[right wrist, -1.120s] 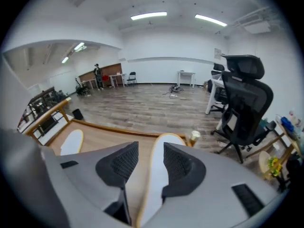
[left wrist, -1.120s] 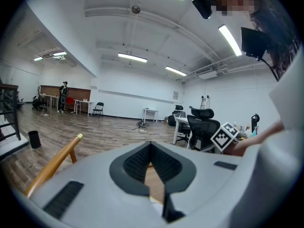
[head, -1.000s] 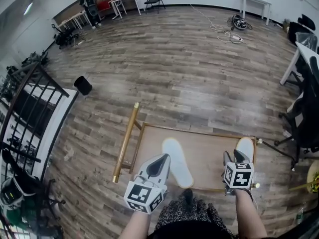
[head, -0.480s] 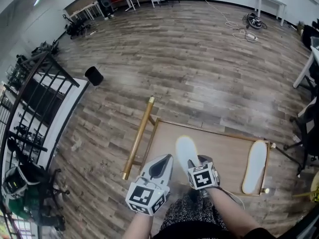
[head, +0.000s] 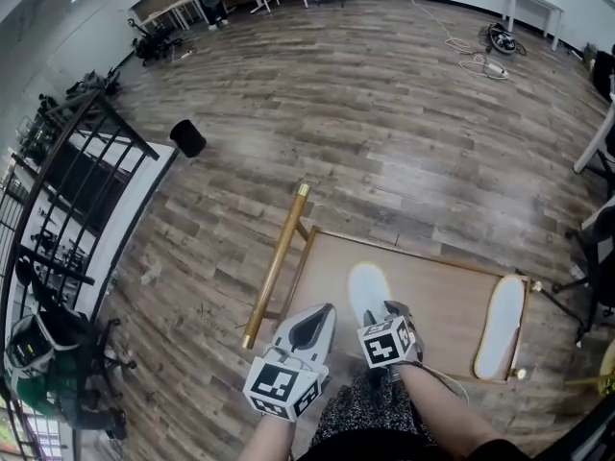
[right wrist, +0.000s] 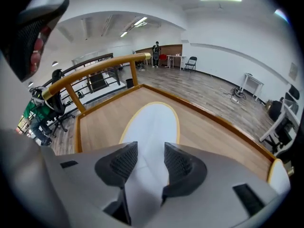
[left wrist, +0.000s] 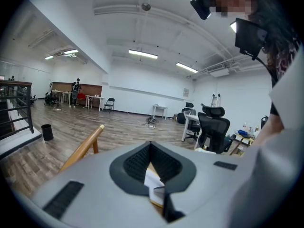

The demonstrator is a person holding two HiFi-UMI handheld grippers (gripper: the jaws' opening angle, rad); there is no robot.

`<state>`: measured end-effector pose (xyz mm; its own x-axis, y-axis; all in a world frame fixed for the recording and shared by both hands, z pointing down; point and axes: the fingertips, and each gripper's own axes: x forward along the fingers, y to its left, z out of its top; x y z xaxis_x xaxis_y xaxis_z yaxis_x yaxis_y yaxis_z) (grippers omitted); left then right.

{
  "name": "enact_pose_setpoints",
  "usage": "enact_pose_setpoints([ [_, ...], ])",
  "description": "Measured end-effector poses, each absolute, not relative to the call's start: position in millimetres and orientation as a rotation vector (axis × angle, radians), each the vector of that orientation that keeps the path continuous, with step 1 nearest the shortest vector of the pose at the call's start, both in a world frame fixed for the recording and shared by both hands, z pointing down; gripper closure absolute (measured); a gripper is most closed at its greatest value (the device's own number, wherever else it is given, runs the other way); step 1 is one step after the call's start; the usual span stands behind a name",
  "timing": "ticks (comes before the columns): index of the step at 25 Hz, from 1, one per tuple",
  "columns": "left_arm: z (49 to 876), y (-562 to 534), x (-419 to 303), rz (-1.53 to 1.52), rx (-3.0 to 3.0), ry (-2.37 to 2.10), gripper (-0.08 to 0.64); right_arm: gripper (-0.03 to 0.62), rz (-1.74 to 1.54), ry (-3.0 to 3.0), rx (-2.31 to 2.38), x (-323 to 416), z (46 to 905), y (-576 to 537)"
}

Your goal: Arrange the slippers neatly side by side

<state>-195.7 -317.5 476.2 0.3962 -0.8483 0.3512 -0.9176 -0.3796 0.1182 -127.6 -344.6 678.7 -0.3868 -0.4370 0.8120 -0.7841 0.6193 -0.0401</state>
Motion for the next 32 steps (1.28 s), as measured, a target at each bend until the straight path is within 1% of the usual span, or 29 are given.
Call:
enact_pose_setpoints([
  [3,475,-320,-191,0.344,2.377,-1.534,0.565,0.433,0.511,-2.007,0.954,-124,684,-350],
  [5,475,-322,-192,0.348,2.373,-1.537,0.565,0.462,0.506,-1.998,0.957,-119,683,-354],
  [6,475,-323,-192,0.350,2.372,-1.536,0.565,0.504,0.510,-1.989,0.971,-114,683,-356],
  [7,476,-323,-191,0.352,2.373,-1.533,0.565,0.578,0.521,-1.977,0.987,-107,684,-357],
  [13,475,-327,-173,0.342,2.410,-1.483,0.565,0.580,0.664,-1.929,1.147,-54,668,-365],
  [18,467,-336,-141,0.323,2.483,-1.408,0.565,0.580,0.819,-1.842,1.378,17,646,-366],
  [21,459,-342,-120,0.306,2.526,-1.363,0.565,0.580,0.857,-1.779,1.459,59,639,-362],
  [27,454,-343,-89,0.308,2.589,-1.277,0.565,0.580,0.944,-1.630,1.535,126,661,-343],
  [32,457,-340,-85,0.331,2.590,-1.263,0.565,0.580,0.901,-1.642,1.495,145,676,-342],
])
